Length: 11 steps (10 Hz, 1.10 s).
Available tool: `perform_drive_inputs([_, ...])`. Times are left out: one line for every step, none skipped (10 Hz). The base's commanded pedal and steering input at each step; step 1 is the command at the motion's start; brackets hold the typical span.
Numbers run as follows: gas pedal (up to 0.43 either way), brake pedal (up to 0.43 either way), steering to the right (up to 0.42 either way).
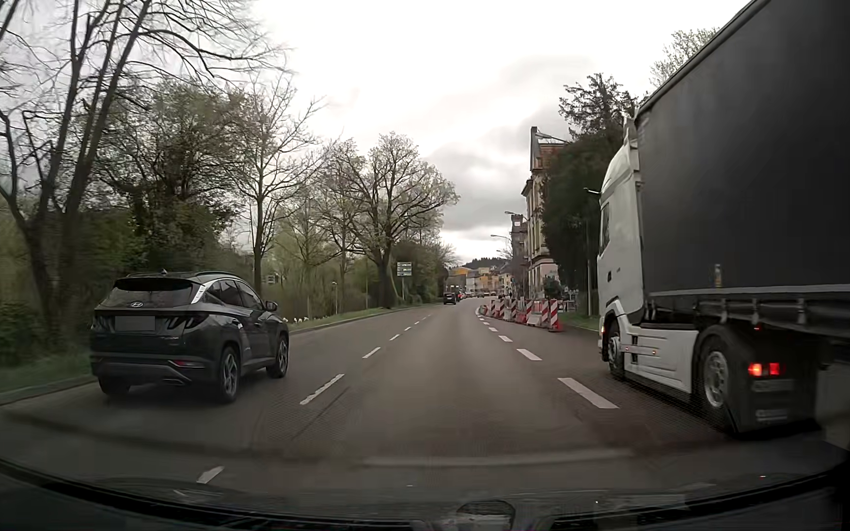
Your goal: Follow the waypoints while adhering to traffic rules and regulations
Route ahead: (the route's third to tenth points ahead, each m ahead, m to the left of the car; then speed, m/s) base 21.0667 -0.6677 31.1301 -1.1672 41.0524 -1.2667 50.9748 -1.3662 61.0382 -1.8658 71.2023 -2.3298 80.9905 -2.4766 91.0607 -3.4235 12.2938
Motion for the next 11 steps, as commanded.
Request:
perform_drive_inputs([0.150,0.000,0.006])
perform_drive_inputs([0.150,0.000,0.006])
perform_drive_inputs([0.150,0.000,0.006])
perform_drive_inputs([0.150,0.000,0.005])
perform_drive_inputs([0.138,0.000,0.006])
perform_drive_inputs([0.138,0.000,0.005])
perform_drive_inputs([0.138,0.000,0.005])
perform_drive_inputs([0.138,0.000,0.005])
perform_drive_inputs([0.138,0.000,0.005])
perform_drive_inputs([0.130,0.000,0.005])
perform_drive_inputs([0.130,0.000,0.005])
